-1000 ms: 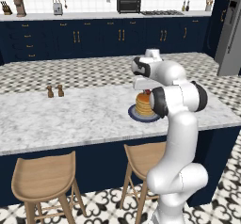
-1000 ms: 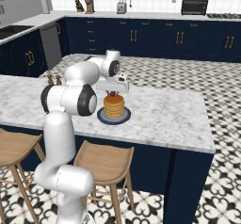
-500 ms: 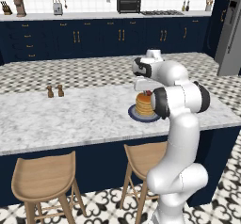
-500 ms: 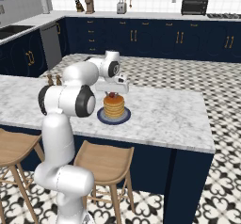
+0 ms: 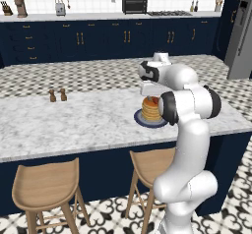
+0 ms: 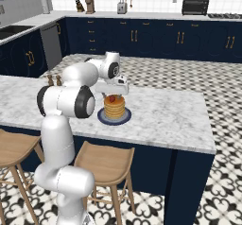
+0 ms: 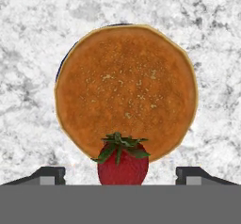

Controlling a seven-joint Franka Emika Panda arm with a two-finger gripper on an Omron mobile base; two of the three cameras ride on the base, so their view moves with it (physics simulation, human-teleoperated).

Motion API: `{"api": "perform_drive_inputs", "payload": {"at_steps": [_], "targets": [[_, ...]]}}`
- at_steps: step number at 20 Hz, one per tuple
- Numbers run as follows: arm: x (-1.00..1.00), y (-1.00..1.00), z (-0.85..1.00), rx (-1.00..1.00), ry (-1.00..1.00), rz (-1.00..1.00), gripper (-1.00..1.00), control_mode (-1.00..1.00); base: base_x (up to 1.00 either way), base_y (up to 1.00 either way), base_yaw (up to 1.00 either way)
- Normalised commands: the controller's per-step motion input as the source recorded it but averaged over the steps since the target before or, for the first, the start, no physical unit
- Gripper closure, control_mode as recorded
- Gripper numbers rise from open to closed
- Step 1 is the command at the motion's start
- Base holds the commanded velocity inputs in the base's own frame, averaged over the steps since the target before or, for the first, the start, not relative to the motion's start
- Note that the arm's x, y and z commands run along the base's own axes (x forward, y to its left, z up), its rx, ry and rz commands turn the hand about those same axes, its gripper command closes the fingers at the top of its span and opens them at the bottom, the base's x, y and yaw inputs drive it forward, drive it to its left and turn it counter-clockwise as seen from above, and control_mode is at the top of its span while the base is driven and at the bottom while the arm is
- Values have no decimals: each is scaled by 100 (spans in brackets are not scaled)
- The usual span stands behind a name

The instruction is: Take the strawberry from the fridge and place it on top of the pancake, located on the dining counter.

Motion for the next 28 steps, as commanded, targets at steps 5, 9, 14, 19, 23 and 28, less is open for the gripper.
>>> {"api": "perform_drive_inputs", "payload": {"at_steps": [5,9,14,19,23,28], "targets": [[0,0,0,0,0,0,-100,-100,0,0,0],[-1,0,2,0,-3,0,-100,-100,0,0,0],[-61,2,38,-5,-6,0,-100,-100,0,0,0],[-100,39,15,-6,-8,0,-100,-100,0,0,0],[-100,97,0,-4,-1,2,-100,-100,0,0,0],[-100,100,-6,-3,-4,3,-100,-100,0,0,0]]}}
